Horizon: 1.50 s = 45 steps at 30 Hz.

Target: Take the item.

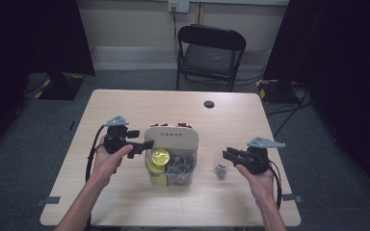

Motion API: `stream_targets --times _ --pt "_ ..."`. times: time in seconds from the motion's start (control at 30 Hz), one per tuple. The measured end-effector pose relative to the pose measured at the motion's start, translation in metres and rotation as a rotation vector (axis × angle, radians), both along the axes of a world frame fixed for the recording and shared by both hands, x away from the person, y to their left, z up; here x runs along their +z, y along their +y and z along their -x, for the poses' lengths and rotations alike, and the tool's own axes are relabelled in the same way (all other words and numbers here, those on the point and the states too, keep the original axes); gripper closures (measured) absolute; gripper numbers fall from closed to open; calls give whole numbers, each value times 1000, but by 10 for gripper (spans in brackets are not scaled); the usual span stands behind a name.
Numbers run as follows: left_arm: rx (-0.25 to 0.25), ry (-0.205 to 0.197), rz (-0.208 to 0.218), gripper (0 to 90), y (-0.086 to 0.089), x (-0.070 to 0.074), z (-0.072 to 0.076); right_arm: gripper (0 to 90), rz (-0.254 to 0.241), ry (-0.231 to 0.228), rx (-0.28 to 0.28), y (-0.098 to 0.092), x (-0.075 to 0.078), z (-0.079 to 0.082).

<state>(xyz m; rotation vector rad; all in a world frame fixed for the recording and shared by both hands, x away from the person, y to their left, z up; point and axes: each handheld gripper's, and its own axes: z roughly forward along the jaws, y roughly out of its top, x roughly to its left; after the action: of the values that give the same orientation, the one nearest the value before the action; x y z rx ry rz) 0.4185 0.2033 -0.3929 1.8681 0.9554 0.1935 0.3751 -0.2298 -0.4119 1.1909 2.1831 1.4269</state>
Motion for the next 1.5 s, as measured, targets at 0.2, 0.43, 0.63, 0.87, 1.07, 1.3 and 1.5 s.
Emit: stream_targets --times 0.2,0.43,0.63,0.87,1.07,1.3,1.5 --pt "-6 2 10 157 3 -2 0 679 -10 -7 -10 -5 3 7" --pt "-2 2 4 160 3 -1 0 680 -13 -12 -18 -14 3 19" --pt "3 5 12 162 4 -1 1 615 17 -2 -24 -20 -2 29" --pt "9 6 9 167 7 -2 2 503 70 26 -52 -28 -15 39" --pt "20 14 13 161 10 -2 2 364 121 76 -81 -35 -36 42" --pt "19 21 20 159 17 -1 3 281 174 144 -115 -40 -64 36" --pt "30 31 17 165 32 -3 5 190 230 197 -158 -41 -76 30"
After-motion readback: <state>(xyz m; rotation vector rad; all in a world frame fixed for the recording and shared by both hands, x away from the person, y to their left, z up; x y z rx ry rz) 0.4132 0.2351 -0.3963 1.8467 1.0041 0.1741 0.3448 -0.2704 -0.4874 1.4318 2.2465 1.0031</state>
